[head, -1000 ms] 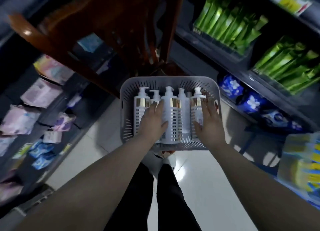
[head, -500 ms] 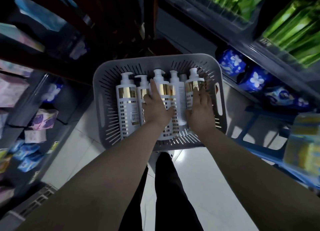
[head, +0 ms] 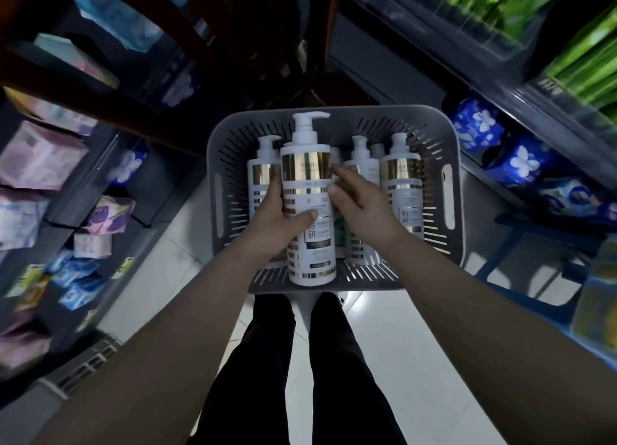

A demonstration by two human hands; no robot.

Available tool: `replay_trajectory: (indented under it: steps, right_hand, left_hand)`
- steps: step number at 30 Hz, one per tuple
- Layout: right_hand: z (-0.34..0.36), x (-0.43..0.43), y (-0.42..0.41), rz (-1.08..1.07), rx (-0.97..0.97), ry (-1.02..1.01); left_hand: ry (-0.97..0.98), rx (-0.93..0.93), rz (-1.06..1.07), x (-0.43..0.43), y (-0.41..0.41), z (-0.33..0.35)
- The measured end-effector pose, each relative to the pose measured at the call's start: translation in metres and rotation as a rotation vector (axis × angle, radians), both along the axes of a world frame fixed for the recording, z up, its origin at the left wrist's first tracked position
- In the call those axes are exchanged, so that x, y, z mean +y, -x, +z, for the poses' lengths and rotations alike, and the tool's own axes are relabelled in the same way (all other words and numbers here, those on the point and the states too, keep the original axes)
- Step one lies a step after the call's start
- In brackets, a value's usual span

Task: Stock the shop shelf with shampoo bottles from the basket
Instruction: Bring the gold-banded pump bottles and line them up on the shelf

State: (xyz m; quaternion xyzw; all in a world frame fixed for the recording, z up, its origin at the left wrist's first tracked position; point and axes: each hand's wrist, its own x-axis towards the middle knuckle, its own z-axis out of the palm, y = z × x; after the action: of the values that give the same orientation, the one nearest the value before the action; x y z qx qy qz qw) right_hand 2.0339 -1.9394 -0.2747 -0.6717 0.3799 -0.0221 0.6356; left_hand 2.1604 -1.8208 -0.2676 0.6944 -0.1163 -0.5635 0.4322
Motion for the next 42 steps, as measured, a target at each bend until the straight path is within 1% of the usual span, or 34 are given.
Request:
replay_trajectory:
  steps: [2,3,4,5,6,7,8,9,10,11,12,14,22,26,30,32,33,34,35,36,37,39,40,42]
  right_hand:
    - [0.005,0.001,-0.005,-0.037,-0.093,-0.093]
    - [0.006,0.0,-0.007,-0.035,-0.104,-0.088]
    - [0.002,-0.002,-0.007,-0.013,-0.065,-0.001]
    - [-0.005,-0.007,-0.008,0.03,0.028,0.183]
    - [-0.015,-0.013,-0.009,0.096,0.174,0.421]
    - [-0.027,-0.021,-0.01,0.16,0.355,0.658]
    - [-0.036,-0.029,-0.012,0.218,0.544,0.826]
    - [-0.042,-0.036,-0.015,0.282,0.716,0.89]
    - [-0.045,-0.04,-0.018,0.359,0.855,0.891]
    - [-0.049,-0.043,-0.021,0.436,0.948,0.881]
    - [-0.053,-0.044,-0.024,0.499,0.996,0.879]
    - [-0.058,-0.045,-0.031,0.556,1.022,0.884]
    - [-0.061,-0.05,-0.045,0.465,1.046,0.773]
    - [-0.065,-0.054,-0.047,0.445,1.066,0.783]
    - [-0.063,-0.05,-0.045,0.421,0.947,0.771]
    - [-0.06,-0.044,-0.045,0.372,0.778,0.754]
    - [-0.06,-0.04,-0.044,0.329,0.646,0.711]
    - [-0.059,-0.036,-0.043,0.275,0.507,0.625]
    - [-0.056,-0.031,-0.042,0.213,0.398,0.514]
    - [-0.052,-0.028,-0.041,0.155,0.34,0.404]
    - [-0.046,-0.027,-0.041,0.112,0.335,0.299]
    - [-0.03,-0.03,-0.041,0.078,0.394,0.131]
    - [-0.022,-0.033,-0.041,0.08,0.4,0.1]
    - [-0.001,-0.037,-0.04,0.047,0.336,0.091]
  left_hand:
    - [0.014,0.009,0.029,0.001,-0.001,0.007]
    - [0.016,-0.007,0.053,0.0,-0.001,0.01]
    - [0.013,-0.038,0.078,0.0,0.0,0.012]
    - [0.008,-0.071,0.098,0.0,0.001,0.013]
    - [0.005,-0.101,0.11,0.001,0.001,0.013]
    - [0.002,-0.129,0.115,0.003,0.002,0.013]
    - [-0.002,-0.151,0.112,0.006,0.002,0.013]
    - [-0.004,-0.169,0.106,0.009,0.001,0.014]
    - [-0.005,-0.186,0.103,0.012,0.0,0.014]
    - [-0.007,-0.202,0.105,0.015,-0.001,0.016]
    - [-0.01,-0.219,0.111,0.018,-0.003,0.016]
    - [-0.004,-0.253,0.119,0.023,-0.007,0.017]
    - [0.03,-0.258,0.128,0.034,-0.014,0.014]
    - [0.04,-0.252,0.137,0.037,-0.016,0.011]
    - [0.045,-0.261,0.127,0.039,-0.018,0.011]
    - [0.043,-0.27,0.126,0.04,-0.019,0.011]
    - [0.041,-0.269,0.125,0.041,-0.019,0.012]
    - [0.04,-0.27,0.126,0.041,-0.02,0.012]
    - [0.042,-0.272,0.127,0.042,-0.02,0.013]
    - [0.043,-0.276,0.126,0.042,-0.021,0.014]
    - [0.044,-0.278,0.124,0.043,-0.021,0.016]
    - [0.052,-0.281,0.124,0.044,-0.022,0.023]
    - [0.06,-0.29,0.129,0.046,-0.024,0.028]
    - [0.076,-0.321,0.148,0.049,-0.027,0.042]
